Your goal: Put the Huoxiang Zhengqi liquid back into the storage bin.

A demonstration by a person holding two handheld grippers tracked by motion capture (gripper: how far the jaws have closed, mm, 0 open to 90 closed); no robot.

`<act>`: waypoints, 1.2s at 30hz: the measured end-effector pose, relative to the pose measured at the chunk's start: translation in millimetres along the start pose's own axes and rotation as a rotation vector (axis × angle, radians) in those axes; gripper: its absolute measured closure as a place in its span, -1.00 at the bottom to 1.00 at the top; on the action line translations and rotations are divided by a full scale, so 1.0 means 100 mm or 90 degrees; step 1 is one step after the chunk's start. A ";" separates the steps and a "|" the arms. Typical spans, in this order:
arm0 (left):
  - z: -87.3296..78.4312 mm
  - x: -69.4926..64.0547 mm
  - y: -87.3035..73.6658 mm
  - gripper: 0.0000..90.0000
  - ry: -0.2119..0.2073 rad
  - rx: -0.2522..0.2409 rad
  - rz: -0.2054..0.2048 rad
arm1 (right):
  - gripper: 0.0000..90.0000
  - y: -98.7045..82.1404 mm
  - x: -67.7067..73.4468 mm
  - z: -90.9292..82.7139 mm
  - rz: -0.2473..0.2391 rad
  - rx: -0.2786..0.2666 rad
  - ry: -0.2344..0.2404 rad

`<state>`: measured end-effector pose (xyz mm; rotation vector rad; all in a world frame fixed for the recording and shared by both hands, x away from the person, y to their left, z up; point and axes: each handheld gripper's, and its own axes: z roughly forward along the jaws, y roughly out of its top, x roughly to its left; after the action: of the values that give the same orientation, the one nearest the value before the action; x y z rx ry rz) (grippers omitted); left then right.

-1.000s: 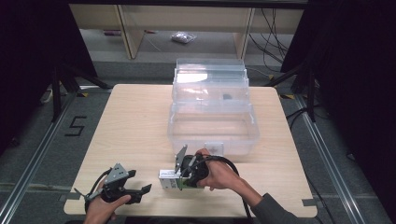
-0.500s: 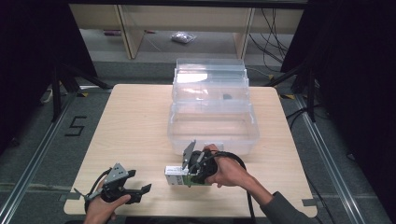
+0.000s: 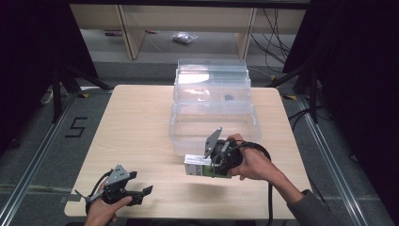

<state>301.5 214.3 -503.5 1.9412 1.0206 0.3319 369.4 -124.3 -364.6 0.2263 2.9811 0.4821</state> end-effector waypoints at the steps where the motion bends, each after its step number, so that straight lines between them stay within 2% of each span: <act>1: 0.00 0.00 0.00 -0.67 -0.001 -0.001 -0.001 | 0.45 -0.01 -0.01 -0.05 -0.002 0.005 0.004; 2: -0.01 0.01 0.00 -0.67 0.000 0.008 0.005 | 0.45 -0.03 -0.02 -0.10 -0.001 0.003 0.001; 3: 0.00 -0.01 0.00 -0.67 0.004 -0.001 -0.009 | 0.45 -0.04 -0.04 -0.14 -0.014 -0.003 0.000; 4: 0.00 -0.01 0.00 -0.67 0.002 -0.001 -0.009 | 0.45 -0.05 -0.04 -0.19 0.000 0.001 0.000; 5: 0.00 -0.01 0.00 -0.67 0.003 -0.001 -0.009 | 0.45 -0.07 -0.07 -0.22 -0.014 -0.003 -0.001; 6: 0.00 -0.01 0.00 -0.67 0.004 -0.001 -0.010 | 0.45 -0.09 -0.07 -0.26 0.005 0.002 -0.007; 7: 0.00 -0.01 0.00 -0.67 0.004 -0.002 -0.007 | 0.45 -0.10 -0.10 -0.30 0.008 0.001 -0.007; 8: 0.00 -0.01 0.00 -0.67 0.005 -0.001 -0.007 | 0.45 -0.12 -0.13 -0.32 -0.002 -0.002 -0.007; 9: 0.00 -0.01 0.00 -0.67 0.006 0.000 -0.007 | 0.45 -0.14 -0.15 -0.35 0.013 -0.003 -0.010; 10: 0.00 -0.01 0.00 -0.67 0.006 0.000 -0.007 | 0.45 -0.14 -0.15 -0.35 0.013 -0.003 -0.010; 12: 0.00 0.00 0.00 -0.67 0.005 0.002 -0.005 | 0.45 -0.17 -0.23 -0.41 0.012 -0.009 -0.015; 15: 0.00 0.00 0.00 -0.67 0.003 0.002 -0.004 | 0.45 -0.20 -0.28 -0.47 0.032 0.000 -0.012; 16: 0.00 0.00 0.00 -0.67 0.003 0.002 -0.004 | 0.45 -0.20 -0.32 -0.49 0.013 -0.006 -0.013; 17: 0.00 0.00 0.00 -0.67 0.003 0.002 -0.004 | 0.45 -0.21 -0.34 -0.51 0.023 -0.006 -0.015; 20: 0.00 0.00 0.00 -0.67 0.006 0.003 -0.004 | 0.45 -0.22 -0.43 -0.59 0.010 -0.014 -0.020; 21: 0.00 0.00 0.00 -0.67 0.004 0.002 -0.005 | 0.45 -0.23 -0.43 -0.63 0.036 -0.007 -0.023; 24: 0.00 0.00 0.00 -0.67 0.003 0.003 -0.003 | 0.45 -0.23 -0.53 -0.70 0.029 -0.009 -0.034; 25: 0.00 0.00 0.00 -0.67 0.004 0.003 -0.004 | 0.45 -0.23 -0.56 -0.71 0.027 -0.009 -0.035; 26: 0.00 0.01 0.00 -0.67 0.003 0.003 -0.004 | 0.45 -0.24 -0.58 -0.73 0.045 -0.006 -0.033; 27: 0.00 0.01 0.00 -0.67 0.003 0.003 -0.004 | 0.45 -0.24 -0.62 -0.74 0.034 -0.006 -0.033; 29: 0.00 0.00 0.00 -0.67 0.007 0.004 -0.004 | 0.45 -0.24 -0.66 -0.76 0.044 -0.004 -0.039; 30: 0.00 0.00 0.00 -0.67 0.006 0.004 -0.004 | 0.45 -0.23 -0.71 -0.76 0.025 -0.006 -0.037; 31: 0.01 0.01 -0.01 -0.67 0.003 0.001 -0.007 | 0.45 -0.24 -0.73 -0.77 0.035 -0.002 -0.039; 32: 0.01 0.00 -0.01 -0.67 0.002 0.001 -0.007 | 0.45 -0.24 -0.76 -0.77 0.026 -0.005 -0.042; 35: 0.01 0.00 -0.01 -0.67 0.002 0.000 -0.006 | 0.45 -0.25 -0.86 -0.75 0.030 -0.005 -0.042; 36: 0.01 0.00 -0.01 -0.67 0.002 0.000 -0.006 | 0.45 -0.25 -0.91 -0.73 0.021 -0.004 -0.037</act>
<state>302.0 214.1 -504.7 1.9352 1.0311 0.3295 445.7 -185.3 -295.6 0.2849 2.9222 0.4805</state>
